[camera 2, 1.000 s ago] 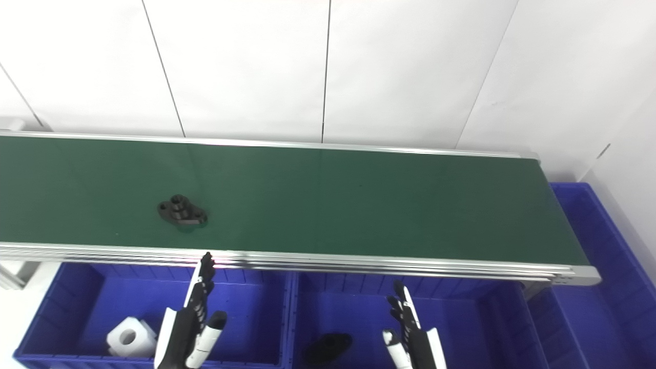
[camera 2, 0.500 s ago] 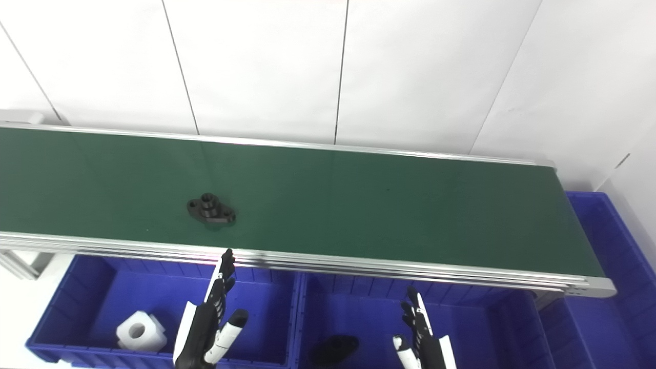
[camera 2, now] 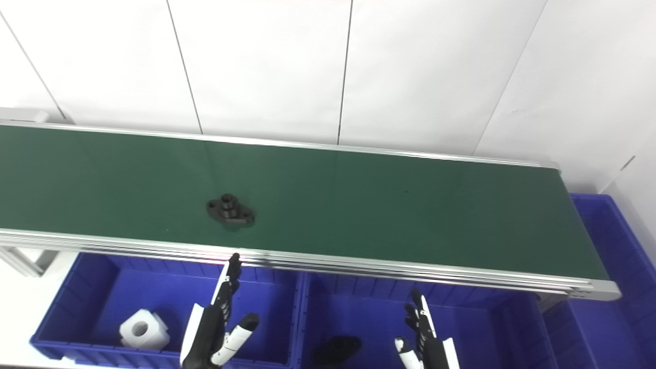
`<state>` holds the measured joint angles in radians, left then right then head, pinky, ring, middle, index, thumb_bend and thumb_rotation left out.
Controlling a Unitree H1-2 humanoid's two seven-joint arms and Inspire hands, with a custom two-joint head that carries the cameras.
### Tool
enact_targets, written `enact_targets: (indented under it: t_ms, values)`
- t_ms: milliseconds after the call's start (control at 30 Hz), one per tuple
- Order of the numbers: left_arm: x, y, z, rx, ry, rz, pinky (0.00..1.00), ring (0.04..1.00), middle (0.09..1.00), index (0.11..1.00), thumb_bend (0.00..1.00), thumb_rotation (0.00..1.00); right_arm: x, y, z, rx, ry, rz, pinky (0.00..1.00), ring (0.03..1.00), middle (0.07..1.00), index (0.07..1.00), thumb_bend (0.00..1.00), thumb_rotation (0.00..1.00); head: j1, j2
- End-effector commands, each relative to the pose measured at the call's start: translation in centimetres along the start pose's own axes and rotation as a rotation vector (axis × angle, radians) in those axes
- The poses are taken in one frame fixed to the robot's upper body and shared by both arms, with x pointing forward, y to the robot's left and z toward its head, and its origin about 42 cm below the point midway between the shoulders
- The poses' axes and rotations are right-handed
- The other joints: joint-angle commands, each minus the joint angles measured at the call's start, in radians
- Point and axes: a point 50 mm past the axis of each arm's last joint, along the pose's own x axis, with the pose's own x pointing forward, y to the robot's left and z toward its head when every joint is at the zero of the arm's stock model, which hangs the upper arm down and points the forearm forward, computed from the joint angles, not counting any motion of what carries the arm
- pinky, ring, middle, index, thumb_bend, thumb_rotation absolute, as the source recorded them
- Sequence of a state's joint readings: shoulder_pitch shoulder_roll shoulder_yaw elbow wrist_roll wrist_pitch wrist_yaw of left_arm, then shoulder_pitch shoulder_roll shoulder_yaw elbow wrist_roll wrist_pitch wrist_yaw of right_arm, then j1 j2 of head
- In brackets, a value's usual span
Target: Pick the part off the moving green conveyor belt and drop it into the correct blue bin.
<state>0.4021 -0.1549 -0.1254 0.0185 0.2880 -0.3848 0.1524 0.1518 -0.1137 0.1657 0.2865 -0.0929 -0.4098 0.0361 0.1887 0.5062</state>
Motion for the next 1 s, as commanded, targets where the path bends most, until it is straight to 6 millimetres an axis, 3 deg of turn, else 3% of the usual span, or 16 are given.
enact_targets:
  t_ms: [0,433,633,967]
  values:
    - [0.5,0.2,1.0,-0.009,-0.069,0.019,0.94,0.983,1.0,1.0,0.74,0.85,0.6,0.1,1.1,0.007,-0.085,0.0,0.95,0.963,1.0,1.0,0.84,0.91,-0.009,0.001]
    - [0.2,0.6,0.9,-0.012,-0.053,0.019,0.97,0.984,1.0,1.0,0.72,0.89,0.6,0.5,1.1,0.0,-0.085,-0.008,0.91,0.938,0.992,0.985,0.86,0.89,-0.044,-0.016]
    - [0.3,0.8,0.5,-0.014,-0.058,0.017,1.0,1.0,1.0,1.0,0.7,0.88,0.7,1.0,0.9,0.015,-0.079,-0.012,0.9,0.936,0.987,0.977,0.86,0.85,-0.063,-0.044]
    - [0.2,1.5,0.5,-0.002,-0.052,0.016,0.99,1.0,1.0,1.0,0.75,0.93,0.6,1.7,1.2,0.025,-0.086,-0.006,0.91,0.954,0.993,0.969,0.9,0.83,-0.111,-0.037]
